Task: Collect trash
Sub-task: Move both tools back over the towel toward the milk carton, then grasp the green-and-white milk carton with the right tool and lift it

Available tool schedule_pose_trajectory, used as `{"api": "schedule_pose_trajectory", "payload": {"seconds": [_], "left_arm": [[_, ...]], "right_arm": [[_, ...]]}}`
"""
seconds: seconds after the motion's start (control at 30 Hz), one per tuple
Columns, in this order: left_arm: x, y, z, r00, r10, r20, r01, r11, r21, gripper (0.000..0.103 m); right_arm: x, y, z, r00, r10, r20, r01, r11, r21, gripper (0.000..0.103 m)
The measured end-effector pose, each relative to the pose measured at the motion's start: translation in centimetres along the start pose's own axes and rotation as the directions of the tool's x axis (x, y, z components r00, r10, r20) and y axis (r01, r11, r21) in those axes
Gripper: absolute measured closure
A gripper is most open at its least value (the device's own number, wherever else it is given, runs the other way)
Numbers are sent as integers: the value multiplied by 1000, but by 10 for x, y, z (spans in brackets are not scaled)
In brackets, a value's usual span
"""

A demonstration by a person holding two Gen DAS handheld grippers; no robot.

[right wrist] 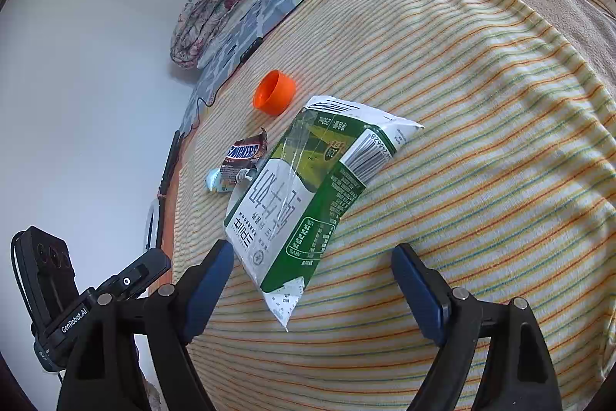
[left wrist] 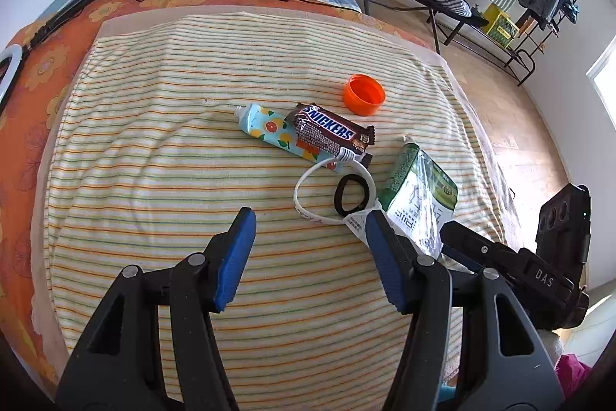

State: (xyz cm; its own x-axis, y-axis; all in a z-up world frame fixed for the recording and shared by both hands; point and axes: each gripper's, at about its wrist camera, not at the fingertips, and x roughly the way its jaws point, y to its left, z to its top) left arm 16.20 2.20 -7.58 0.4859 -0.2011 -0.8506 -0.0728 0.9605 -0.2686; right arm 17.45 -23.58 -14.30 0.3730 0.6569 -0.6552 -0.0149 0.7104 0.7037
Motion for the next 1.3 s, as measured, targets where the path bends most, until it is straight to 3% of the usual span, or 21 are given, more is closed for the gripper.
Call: {"api": "schedule_pose_trajectory", "payload": {"seconds": [0.27,0.33,0.5,0.57,0.67,0.73,0.77,1.17,1.3], "left_arm": [[47,6,14,998,8,-59,-9,1000,-18,50],[56,7,15,997,23,-71,-23,1000,-5,59],[71,13,12,994,48,-96,-49,999,-10,68],[71,11,12,995,52,-87,-51,999,12,68],[72,9,10,994,80,-78,-76,996,46,89],[71,8,9,995,70,-72,-67,996,54,94],[71,8,9,995,68,-72,-64,996,56,96],[37,19,14,997,80,21,-81,995,53,100],[36,26,12,999,41,-10,-41,999,22,100]], "right_arm": [[15,2,19,999,11,47,-12,1000,18,18],[19,3,23,999,6,50,-7,1000,22,22],[23,6,27,998,-5,63,4,1000,8,24],[24,7,27,998,-12,59,11,1000,7,32],[25,4,28,998,-9,54,9,1000,15,43],[27,3,30,999,4,40,-5,1000,22,62],[27,2,30,999,10,38,-12,1000,28,63],[7,36,26,995,-43,87,53,991,-124,72],[-8,46,25,989,-84,123,105,979,-174,72]]}}
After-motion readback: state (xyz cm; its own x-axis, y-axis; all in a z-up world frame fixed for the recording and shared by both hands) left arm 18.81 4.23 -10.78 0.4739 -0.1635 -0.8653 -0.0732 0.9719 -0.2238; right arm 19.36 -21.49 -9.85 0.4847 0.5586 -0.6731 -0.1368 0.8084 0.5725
